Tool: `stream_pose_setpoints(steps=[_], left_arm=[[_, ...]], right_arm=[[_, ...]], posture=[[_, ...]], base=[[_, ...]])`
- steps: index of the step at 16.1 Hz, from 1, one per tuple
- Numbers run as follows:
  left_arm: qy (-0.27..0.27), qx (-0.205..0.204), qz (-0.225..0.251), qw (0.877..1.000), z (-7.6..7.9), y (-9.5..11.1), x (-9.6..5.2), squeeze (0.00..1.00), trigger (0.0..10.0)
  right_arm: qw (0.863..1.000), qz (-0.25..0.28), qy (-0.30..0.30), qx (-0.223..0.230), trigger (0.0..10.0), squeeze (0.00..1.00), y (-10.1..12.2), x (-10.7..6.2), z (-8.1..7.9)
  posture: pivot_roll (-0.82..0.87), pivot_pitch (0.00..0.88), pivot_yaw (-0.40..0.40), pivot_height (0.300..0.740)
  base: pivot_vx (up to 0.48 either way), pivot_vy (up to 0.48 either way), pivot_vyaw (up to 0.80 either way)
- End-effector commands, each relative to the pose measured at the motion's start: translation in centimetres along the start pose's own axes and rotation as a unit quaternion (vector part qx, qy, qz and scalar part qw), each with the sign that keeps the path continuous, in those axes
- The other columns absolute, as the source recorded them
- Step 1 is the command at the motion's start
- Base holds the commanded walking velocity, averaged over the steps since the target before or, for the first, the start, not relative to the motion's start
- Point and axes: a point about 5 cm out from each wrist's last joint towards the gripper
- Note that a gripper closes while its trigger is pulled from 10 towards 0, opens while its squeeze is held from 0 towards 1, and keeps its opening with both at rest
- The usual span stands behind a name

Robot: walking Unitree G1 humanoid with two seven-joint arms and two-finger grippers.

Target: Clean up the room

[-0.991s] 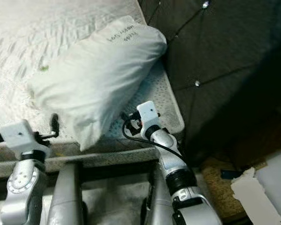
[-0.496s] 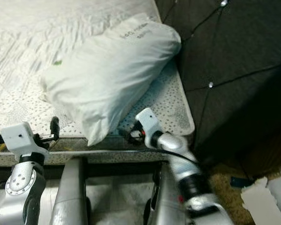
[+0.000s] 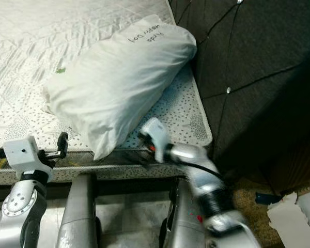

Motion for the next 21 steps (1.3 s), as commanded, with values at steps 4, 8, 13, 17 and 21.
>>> stream_pose_setpoints(steps=[4, 8, 13, 17, 21], left_arm=[[0.043, 0.035, -0.020, 0.998, -2.5, -0.3, -2.1, 0.00, 10.0], [0.067, 0.042, -0.046, 0.996, -3.3, -1.5, -3.3, 0.00, 10.0], [0.056, 0.038, -0.018, 0.998, -2.3, -0.1, -1.3, 0.00, 10.0], [0.080, 0.038, 0.007, 0.996, -3.0, 1.2, -0.4, 0.00, 10.0], [0.083, 0.038, 0.037, 0.995, -2.7, 2.9, 0.5, 0.00, 10.0]], right_arm=[[0.995, 0.016, -0.095, 0.016, 10.0, 0.00, 0.4, 2.7, 0.0], [0.993, 0.027, -0.111, 0.041, 10.0, 0.00, 1.2, 4.2, -0.3], [0.974, 0.087, -0.152, 0.143, 0.0, 0.00, 4.3, 6.0, -0.4], [0.966, 0.107, -0.159, 0.174, 0.0, 0.00, 6.2, 6.4, -0.3], [0.963, 0.132, -0.166, 0.164, 0.0, 0.00, 8.5, 6.0, 0.4]], posture=[[0.30, 0.096, -0.042, 0.525], [0.31, 0.097, -0.063, 0.525], [0.29, 0.085, -0.061, 0.525], [0.26, 0.086, -0.076, 0.525], [0.26, 0.092, -0.085, 0.525]], base=[[0.000, 0.000, 0.00], [0.000, 0.000, 0.00], [0.000, 0.000, 0.00], [0.000, 0.000, 0.00], [0.000, 0.000, 0.00]])
Point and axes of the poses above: a point about 5 cm out from each wrist's last joint towards the gripper, its own x axis pointing out of the wrist towards the gripper, its own y axis along the axis of the wrist's last joint, z = x × y, and after that the axes turned 8 degrees about x, right-handed
